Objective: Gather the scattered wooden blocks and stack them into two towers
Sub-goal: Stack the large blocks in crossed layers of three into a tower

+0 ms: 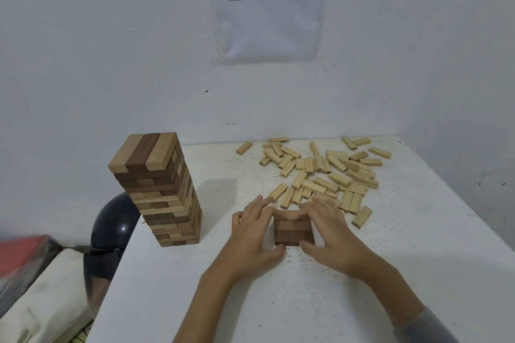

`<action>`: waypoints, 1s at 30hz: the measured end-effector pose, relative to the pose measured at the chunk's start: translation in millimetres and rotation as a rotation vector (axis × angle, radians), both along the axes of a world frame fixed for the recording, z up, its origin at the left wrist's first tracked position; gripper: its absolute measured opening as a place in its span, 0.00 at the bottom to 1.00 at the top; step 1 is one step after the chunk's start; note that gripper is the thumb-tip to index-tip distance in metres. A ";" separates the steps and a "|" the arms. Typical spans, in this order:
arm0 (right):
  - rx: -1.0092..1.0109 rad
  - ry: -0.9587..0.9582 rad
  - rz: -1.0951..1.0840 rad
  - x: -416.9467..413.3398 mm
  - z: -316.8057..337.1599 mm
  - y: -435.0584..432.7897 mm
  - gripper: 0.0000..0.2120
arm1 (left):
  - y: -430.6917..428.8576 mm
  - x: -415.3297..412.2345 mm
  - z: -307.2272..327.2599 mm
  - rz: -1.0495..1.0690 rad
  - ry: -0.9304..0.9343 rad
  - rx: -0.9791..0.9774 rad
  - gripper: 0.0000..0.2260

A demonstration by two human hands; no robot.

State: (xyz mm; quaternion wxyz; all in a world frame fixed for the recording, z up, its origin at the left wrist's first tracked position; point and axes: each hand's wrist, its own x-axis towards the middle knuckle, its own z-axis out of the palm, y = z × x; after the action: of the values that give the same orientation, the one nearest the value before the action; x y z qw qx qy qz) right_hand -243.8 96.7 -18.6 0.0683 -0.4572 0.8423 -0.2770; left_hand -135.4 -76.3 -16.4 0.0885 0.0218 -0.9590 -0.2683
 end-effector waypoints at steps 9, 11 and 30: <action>-0.023 0.011 0.111 -10.7 -0.4 -3.2 0.18 | -11.5 -9.6 7.4 -0.063 -0.013 0.004 0.17; -0.051 0.000 0.100 -12.2 -2.3 -3.3 0.19 | -8.6 -8.1 11.8 -0.045 -0.043 0.065 0.18; -0.651 -0.504 0.087 -12.7 100.7 5.6 0.33 | 2.1 -2.3 96.9 0.063 0.378 0.552 0.22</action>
State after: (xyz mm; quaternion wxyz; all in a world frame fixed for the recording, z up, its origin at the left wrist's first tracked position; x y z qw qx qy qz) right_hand -256.5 102.3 82.1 0.1358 -0.4081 0.6476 -0.6290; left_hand -137.7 -74.2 80.5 0.2637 0.0245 -0.8157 -0.5143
